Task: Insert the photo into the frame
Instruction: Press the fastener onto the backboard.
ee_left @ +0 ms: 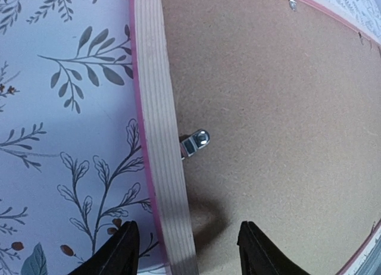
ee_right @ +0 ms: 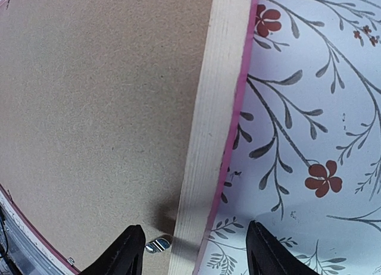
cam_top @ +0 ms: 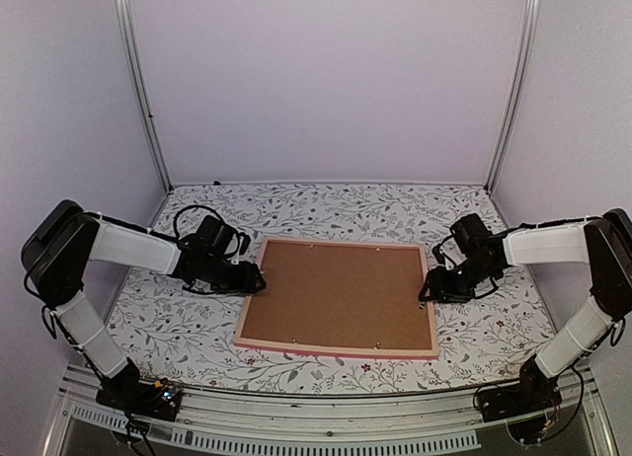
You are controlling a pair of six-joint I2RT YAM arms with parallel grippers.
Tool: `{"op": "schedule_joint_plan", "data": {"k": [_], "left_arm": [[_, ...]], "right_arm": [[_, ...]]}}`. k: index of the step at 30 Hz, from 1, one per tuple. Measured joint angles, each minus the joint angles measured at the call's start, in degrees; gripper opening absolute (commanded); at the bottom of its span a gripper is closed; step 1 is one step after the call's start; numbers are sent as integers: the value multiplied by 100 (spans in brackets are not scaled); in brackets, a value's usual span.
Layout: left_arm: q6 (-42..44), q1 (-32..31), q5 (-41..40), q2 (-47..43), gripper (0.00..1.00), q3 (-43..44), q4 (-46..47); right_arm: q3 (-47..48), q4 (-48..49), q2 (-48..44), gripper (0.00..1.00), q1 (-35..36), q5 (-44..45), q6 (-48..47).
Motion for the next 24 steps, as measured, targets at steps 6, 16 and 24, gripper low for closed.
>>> {"op": "schedule_joint_plan", "data": {"k": [6, 16, 24], "left_arm": [[-44, 0, 20, -28, 59, -20, -7], [-66, 0, 24, -50, 59, -46, -9], [-66, 0, 28, -50, 59, -46, -9]], "right_arm": [[2, 2, 13, 59, 11, 31, 15], [127, -188, 57, 53, 411, 647, 90], [238, -299, 138, 44, 656, 927, 236]]}}
